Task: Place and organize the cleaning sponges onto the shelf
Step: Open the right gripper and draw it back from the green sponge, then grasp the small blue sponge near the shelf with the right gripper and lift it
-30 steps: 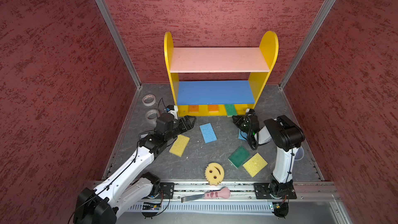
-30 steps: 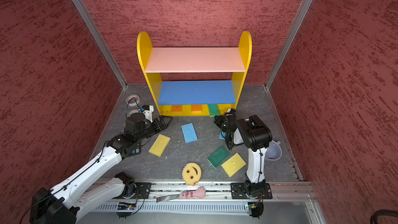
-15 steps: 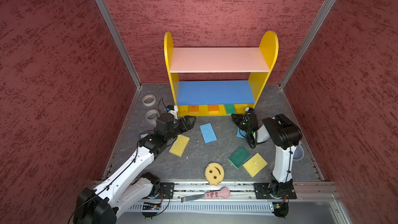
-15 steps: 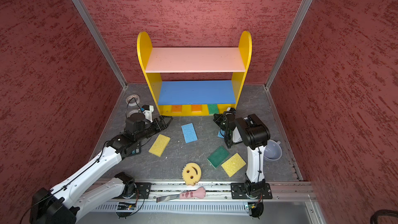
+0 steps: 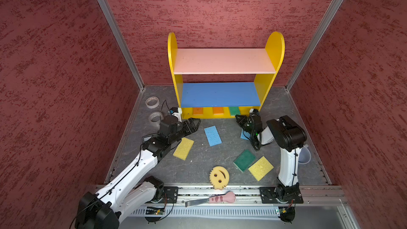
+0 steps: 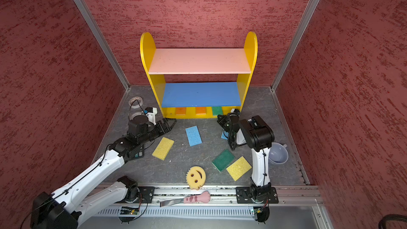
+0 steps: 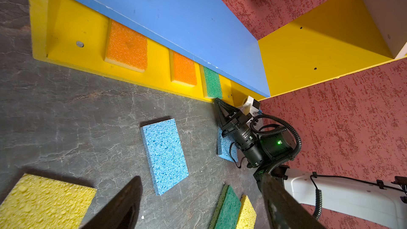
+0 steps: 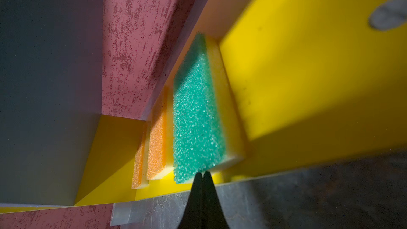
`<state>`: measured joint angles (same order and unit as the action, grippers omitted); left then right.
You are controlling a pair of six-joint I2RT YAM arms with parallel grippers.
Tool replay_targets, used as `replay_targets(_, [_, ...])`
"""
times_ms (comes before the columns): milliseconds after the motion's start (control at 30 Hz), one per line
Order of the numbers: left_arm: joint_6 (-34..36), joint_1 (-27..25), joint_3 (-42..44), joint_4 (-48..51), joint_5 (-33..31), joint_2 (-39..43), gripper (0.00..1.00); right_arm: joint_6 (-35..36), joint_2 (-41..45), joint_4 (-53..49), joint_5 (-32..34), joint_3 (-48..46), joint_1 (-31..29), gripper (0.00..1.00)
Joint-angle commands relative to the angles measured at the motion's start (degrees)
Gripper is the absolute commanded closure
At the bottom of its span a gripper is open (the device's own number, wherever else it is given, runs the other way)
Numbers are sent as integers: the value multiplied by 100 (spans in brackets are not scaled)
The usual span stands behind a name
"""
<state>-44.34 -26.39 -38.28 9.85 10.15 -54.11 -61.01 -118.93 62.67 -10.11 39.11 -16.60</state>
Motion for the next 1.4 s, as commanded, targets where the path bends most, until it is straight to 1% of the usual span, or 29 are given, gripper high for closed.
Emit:
replay_targets(0, [-10,-24,-37,-93,-17,-12,16,-88,-236,-735,167,81,-150,100])
replay_targets(267, [3,-24,-74,-61,-13,-8,16,-53,-170,-827,237,51,-168,100])
replay_targets(433, [4,-24,-88,-40,-13,4,16,88,196,-1015,272,-138,-168,100])
replay_targets(533, [39,-23,-118,1,-29,23,16,380,766,-1588,355,-265,-177,100])
replay_targets(667, [104,-19,-148,47,-80,60,15,868,1795,-2554,566,-487,-177,99])
replay_targets(900, [160,-10,-167,76,-127,103,14,1364,3454,-4212,1097,-748,-168,94])
replay_targets(967, [186,1,-179,113,-137,127,14,1424,3872,-4637,1245,-821,-153,89])
replay_targets(1000, [193,-6,-181,149,-163,133,13,1432,4021,-4794,1292,-857,-151,84])
replay_targets(1100, [213,2,-173,212,-233,169,13,1472,4422,-5146,1477,-990,-133,63])
replay_targets(1167, [210,11,-162,218,-236,189,13,1517,4648,-5326,1654,-1065,-124,53])
replay_targets(1200, [215,11,-162,219,-233,193,13,1535,4726,-5388,1727,-1093,-116,51])
replay_targets(1367, [232,30,-136,281,-227,222,12,1607,4907,-5519,1821,-1186,-55,48])
